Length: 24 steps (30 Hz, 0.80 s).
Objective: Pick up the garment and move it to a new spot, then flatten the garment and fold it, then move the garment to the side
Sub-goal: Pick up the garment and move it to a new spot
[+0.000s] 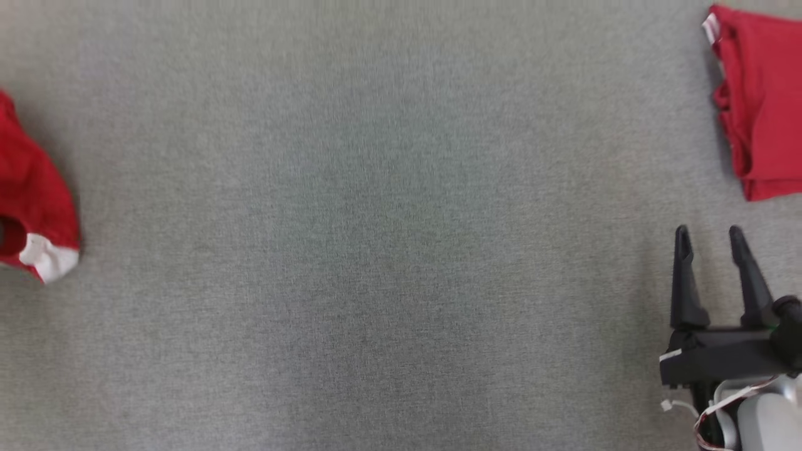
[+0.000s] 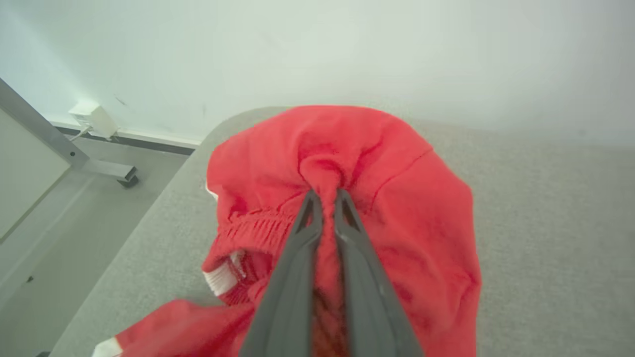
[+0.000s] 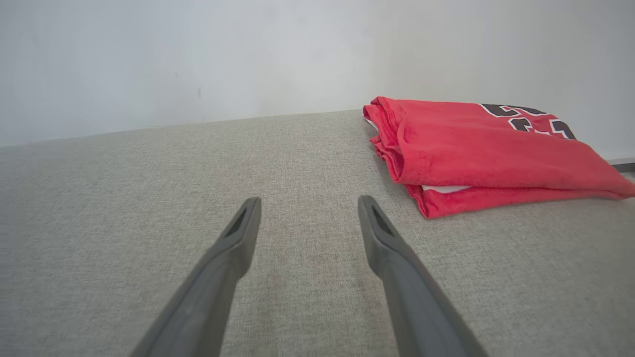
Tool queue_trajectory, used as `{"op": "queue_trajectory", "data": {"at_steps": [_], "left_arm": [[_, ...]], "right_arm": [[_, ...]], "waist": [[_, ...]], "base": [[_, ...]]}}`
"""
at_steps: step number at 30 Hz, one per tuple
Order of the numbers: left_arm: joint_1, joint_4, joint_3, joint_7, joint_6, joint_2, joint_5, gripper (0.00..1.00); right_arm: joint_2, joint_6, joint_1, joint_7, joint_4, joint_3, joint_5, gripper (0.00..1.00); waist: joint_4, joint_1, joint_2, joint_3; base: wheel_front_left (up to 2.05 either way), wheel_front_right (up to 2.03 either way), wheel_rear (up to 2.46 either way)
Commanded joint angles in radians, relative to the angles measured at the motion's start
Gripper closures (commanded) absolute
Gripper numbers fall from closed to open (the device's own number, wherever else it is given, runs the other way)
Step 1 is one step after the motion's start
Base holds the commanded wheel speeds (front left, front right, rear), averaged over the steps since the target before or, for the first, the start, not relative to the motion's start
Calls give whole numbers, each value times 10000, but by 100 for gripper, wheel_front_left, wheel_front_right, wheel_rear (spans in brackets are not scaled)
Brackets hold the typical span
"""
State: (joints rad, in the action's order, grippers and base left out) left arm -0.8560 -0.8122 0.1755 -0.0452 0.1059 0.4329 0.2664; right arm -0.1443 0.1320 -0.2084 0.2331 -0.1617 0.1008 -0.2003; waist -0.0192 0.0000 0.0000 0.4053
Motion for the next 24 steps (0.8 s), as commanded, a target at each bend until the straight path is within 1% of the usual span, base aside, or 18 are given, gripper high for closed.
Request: {"op": "queue_trajectory", "data": {"at_steps": [1, 6, 12, 18, 21, 23, 24], "left_arm": [[-209, 200, -90, 227, 27, 76, -147, 100], [-678, 1172, -636, 626, 88, -45, -391, 100], [-1232, 2794, -1597, 201, 189, -485, -414, 100], [-1531, 4270, -2835, -439, 226, -1307, -275, 100], [-1616, 4648, -3404, -602, 228, -1830, -75, 100], [-1594, 4765, -3827, -550, 233, -2301, 103, 100], [-1594, 4765, -3827, -550, 233, -2301, 103, 100]], "right_arm": [[56, -29, 109, 65, -91, -25, -78, 0], [223, -29, 244, 184, -447, -118, -227, 0], [478, -29, 359, 285, -849, -184, -372, 0], [687, -29, 514, 329, -1116, -66, -510, 0], [784, -29, 595, 327, -1081, -57, -538, 0], [815, -29, 670, 328, -1043, 16, -562, 0], [815, -29, 670, 328, -1043, 16, -562, 0]], "waist": [[-44, 0, 0, -468], [-194, 0, 0, -1110], [-800, 0, 0, -1666], [-1705, 0, 0, -1985], [-2182, 0, 0, -2052], [-2416, 0, 0, -2051], [-2416, 0, 0, -2051]], "base": [[0, 0, 0], [0, 0, 0], [0, 0, 0], [0, 0, 0], [0, 0, 0], [0, 0, 0], [0, 0, 0]]}}
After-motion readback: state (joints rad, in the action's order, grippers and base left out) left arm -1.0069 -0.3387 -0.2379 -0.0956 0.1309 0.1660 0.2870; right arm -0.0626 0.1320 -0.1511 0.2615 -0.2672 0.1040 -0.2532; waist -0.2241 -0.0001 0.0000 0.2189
